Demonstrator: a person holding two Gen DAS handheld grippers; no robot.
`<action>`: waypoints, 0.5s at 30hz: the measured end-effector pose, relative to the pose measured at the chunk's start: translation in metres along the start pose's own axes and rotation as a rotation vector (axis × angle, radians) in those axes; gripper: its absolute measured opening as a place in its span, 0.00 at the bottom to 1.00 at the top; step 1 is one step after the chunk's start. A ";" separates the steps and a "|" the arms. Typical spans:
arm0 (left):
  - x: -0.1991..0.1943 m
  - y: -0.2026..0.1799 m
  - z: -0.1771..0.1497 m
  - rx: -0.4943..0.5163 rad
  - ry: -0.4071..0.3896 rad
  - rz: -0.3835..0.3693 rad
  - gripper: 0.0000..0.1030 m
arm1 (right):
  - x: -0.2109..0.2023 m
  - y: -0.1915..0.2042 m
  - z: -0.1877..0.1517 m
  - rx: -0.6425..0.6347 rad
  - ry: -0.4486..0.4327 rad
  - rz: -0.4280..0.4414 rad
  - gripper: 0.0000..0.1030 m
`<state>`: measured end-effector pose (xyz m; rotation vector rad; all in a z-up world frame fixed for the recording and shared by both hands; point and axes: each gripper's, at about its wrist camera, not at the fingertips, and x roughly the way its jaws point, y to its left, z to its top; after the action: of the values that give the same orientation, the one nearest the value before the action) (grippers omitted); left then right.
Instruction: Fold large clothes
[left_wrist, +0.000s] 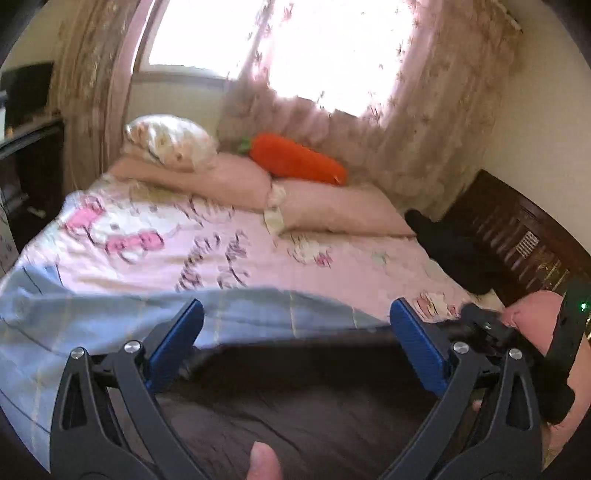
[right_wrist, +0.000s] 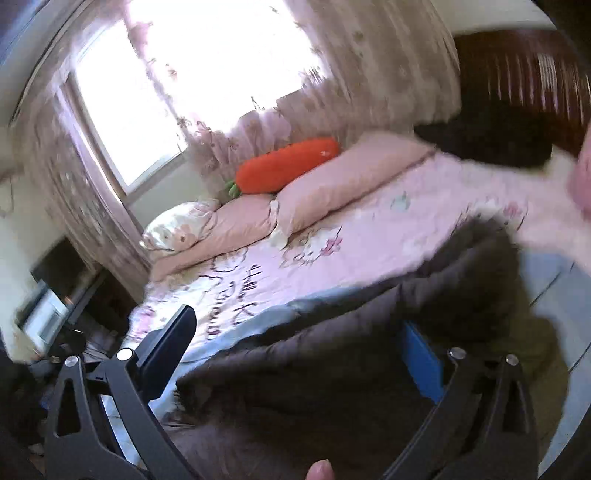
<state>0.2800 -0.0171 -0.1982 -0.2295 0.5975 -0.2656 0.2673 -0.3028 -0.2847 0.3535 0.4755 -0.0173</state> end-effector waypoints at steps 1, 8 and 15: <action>0.010 -0.001 -0.009 0.002 0.027 0.020 0.98 | 0.003 0.008 -0.004 -0.040 0.004 -0.022 0.99; 0.147 0.015 -0.053 0.118 0.236 0.176 0.98 | 0.112 0.026 -0.038 -0.331 0.178 -0.244 0.99; 0.242 0.048 -0.085 0.077 0.530 0.283 0.98 | 0.221 -0.027 -0.078 -0.142 0.669 -0.187 0.99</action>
<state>0.4311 -0.0584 -0.4065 0.0063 1.1312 -0.0711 0.4264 -0.2876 -0.4582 0.1659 1.1652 -0.0476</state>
